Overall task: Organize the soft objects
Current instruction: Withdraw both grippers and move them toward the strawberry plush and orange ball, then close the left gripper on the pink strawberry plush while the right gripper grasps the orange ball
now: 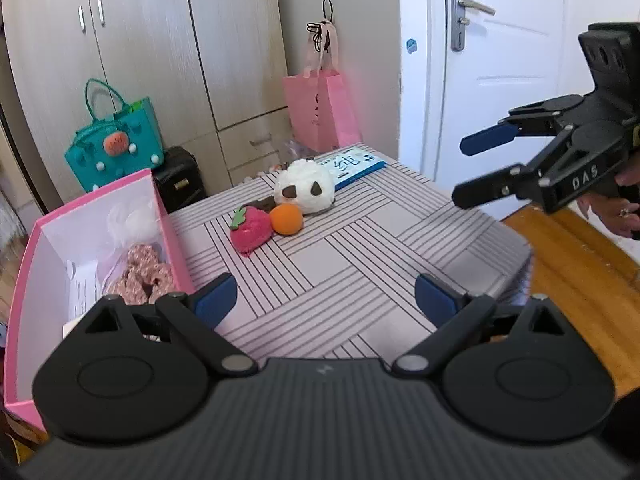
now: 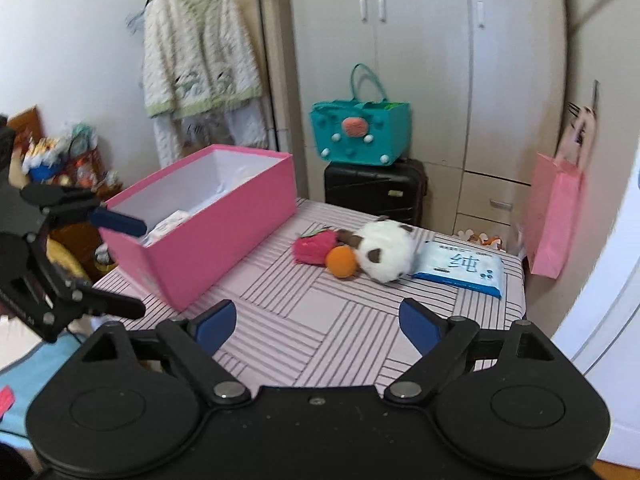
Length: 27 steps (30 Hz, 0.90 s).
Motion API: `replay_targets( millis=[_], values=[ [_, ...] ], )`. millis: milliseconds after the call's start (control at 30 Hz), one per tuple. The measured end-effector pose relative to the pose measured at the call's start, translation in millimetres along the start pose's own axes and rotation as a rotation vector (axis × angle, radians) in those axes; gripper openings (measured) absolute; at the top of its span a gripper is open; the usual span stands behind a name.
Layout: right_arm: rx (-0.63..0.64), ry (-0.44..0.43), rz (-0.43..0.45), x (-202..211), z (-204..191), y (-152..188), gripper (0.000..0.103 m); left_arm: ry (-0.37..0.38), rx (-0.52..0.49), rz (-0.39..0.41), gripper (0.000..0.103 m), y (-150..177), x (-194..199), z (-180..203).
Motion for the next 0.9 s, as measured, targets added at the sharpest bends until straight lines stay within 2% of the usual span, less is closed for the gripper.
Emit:
replay_targets(
  millis=[200,333,500,700,800,833,867,900],
  values=[
    [-0.053,0.046,0.071,-25,24,10,0.091,-0.152,-0.096,0.049,0.096,9,-42,12],
    [-0.017,0.042,0.072,-41,23,9,0.091,-0.217,-0.098,0.076,0.096,8,-68,10],
    [0.041,0.035,0.067,-57,14,10,0.091,-0.237,-0.032,0.101,0.096,5,-93,0],
    [0.165,0.096,0.077,-89,12,17,0.089,-0.221,0.092,0.122,0.092,-10,-107,-25],
    [0.152,0.100,0.036,-109,20,19,0.078,-0.223,0.140,0.124,0.084,-19,-112,-37],
    [0.156,0.093,0.015,-117,19,20,0.072,-0.221,0.162,0.116,0.076,-21,-116,-41],
    [0.176,0.086,-0.002,-125,16,20,0.066,-0.216,0.181,0.100,0.063,-23,-122,-45],
    [0.198,0.081,-0.011,-134,10,20,0.053,-0.215,0.198,0.083,0.059,-24,-128,-49]
  ],
)
Point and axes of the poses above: each gripper's, at about its wrist camera, not at the fingertips, and x roughly against the way its jaws point, z to its right, y to its underside, the point moved 3 cm from there along -x, roughly the way its jaws point, and after that the axes turned 10 degrees about y, right-handed, at the moved point
